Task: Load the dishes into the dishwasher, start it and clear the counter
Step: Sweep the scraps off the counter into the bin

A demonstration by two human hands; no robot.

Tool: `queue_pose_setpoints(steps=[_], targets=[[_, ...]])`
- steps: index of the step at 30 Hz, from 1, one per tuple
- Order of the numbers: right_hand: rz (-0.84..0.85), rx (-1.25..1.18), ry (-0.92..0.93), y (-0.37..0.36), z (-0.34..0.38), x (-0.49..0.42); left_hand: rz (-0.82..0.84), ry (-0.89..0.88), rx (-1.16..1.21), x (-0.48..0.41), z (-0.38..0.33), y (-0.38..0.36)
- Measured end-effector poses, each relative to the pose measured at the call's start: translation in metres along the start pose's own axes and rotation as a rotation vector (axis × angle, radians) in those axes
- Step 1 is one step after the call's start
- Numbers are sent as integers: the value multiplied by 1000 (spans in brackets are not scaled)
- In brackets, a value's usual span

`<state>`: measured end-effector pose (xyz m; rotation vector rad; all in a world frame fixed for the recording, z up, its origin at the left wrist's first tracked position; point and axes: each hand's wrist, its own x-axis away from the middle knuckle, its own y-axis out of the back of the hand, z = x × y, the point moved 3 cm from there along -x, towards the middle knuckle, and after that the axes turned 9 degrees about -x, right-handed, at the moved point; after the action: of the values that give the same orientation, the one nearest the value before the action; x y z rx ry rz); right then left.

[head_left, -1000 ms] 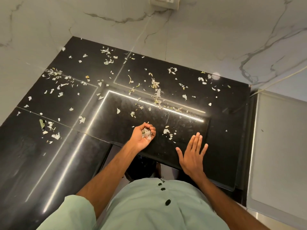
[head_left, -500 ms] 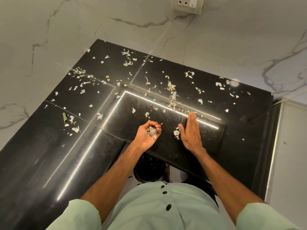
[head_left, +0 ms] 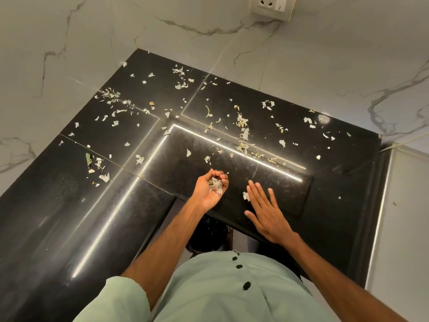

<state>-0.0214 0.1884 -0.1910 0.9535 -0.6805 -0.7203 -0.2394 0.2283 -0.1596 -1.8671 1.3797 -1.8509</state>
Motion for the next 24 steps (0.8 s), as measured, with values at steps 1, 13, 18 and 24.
queue_pose_setpoints(steps=[1,13,18,24], targets=[[-7,37,-5,0,0,12,-2,4,-2,-1,1,1],[146,165,38,-4,-13,-18,-12,16,-17,-1,12,-9],[11,12,-40,32,-40,-36,-2,14,-13,1,9,-8],[-1,-32,-318,8,-49,25,-24,20,14,-2,8,-1]])
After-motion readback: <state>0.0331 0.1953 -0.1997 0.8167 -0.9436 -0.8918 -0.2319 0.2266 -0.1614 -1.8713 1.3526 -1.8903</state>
